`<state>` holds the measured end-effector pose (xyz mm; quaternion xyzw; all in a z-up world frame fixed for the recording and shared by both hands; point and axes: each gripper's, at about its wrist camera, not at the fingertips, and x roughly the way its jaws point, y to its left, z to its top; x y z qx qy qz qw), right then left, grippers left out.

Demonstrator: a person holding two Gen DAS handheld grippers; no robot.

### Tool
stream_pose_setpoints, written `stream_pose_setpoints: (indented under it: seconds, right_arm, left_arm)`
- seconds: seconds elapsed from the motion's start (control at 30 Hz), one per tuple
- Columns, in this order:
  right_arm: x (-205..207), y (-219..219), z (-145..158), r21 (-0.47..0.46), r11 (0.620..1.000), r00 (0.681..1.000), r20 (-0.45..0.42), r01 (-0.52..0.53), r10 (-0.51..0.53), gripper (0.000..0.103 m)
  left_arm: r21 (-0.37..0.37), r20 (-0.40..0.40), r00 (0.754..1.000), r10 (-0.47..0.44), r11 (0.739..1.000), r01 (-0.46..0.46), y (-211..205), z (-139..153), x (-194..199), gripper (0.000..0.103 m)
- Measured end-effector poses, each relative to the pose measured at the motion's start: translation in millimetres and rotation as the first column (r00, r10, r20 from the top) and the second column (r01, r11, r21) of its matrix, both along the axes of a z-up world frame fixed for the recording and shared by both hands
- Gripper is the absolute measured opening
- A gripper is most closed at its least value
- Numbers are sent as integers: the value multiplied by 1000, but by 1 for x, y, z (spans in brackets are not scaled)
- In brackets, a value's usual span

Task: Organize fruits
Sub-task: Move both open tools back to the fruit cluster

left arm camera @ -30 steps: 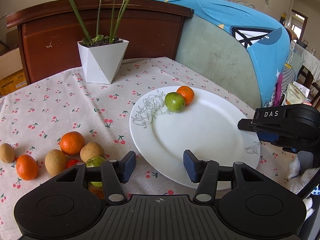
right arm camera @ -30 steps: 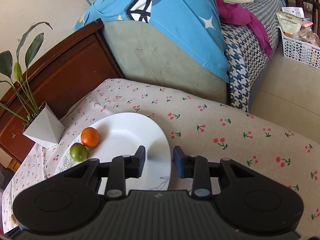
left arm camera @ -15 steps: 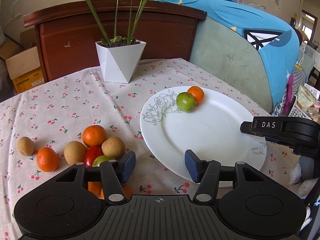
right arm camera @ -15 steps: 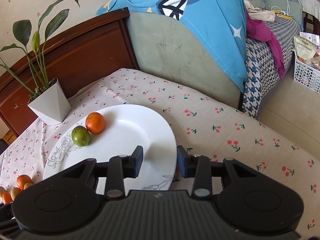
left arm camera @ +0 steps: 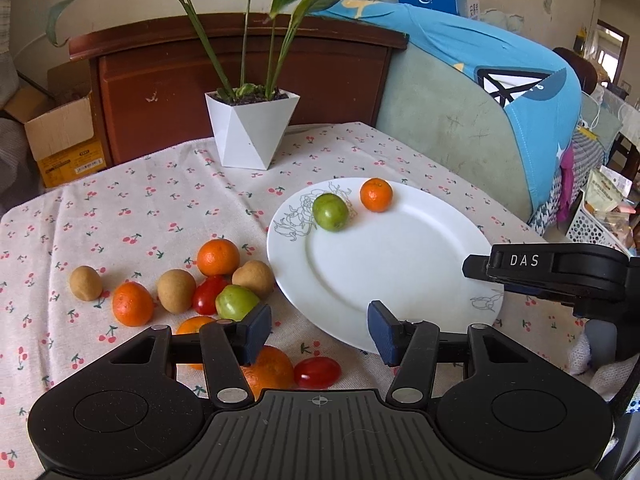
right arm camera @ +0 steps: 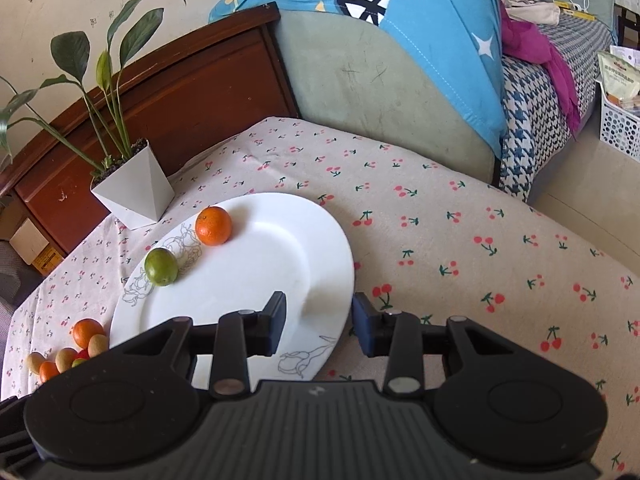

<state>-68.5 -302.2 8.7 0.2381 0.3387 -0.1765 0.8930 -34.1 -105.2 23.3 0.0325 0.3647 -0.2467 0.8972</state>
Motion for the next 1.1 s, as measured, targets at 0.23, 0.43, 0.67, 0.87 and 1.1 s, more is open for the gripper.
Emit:
stream_pose_setpoints:
  seconds: [0.23, 0.43, 0.67, 0.87, 1.1]
  right_arm:
    - [-25, 22, 14, 24, 997, 997, 36, -73, 72, 38]
    - [-40, 50, 19, 37, 984, 983, 54, -176, 174, 38]
    - [-43, 75, 17, 62, 960, 961, 68, -273, 269, 38]
    - [-34, 91, 9, 75, 942, 944, 67, -328, 324, 38]
    - [-21, 110, -3, 34, 923, 924, 34, -382, 381, 37]
  left_arm:
    - [6, 5, 1000, 13, 1000, -13, 27, 19, -14, 53]
    - [23, 3, 998, 55, 998, -55, 56, 27, -22, 53]
    - [31, -27, 990, 139, 990, -138, 93, 25, -23, 54]
    - [19, -35, 978, 204, 979, -203, 112, 21, -18, 54]
    - [0, -47, 973, 227, 974, -227, 118, 18, -14, 53]
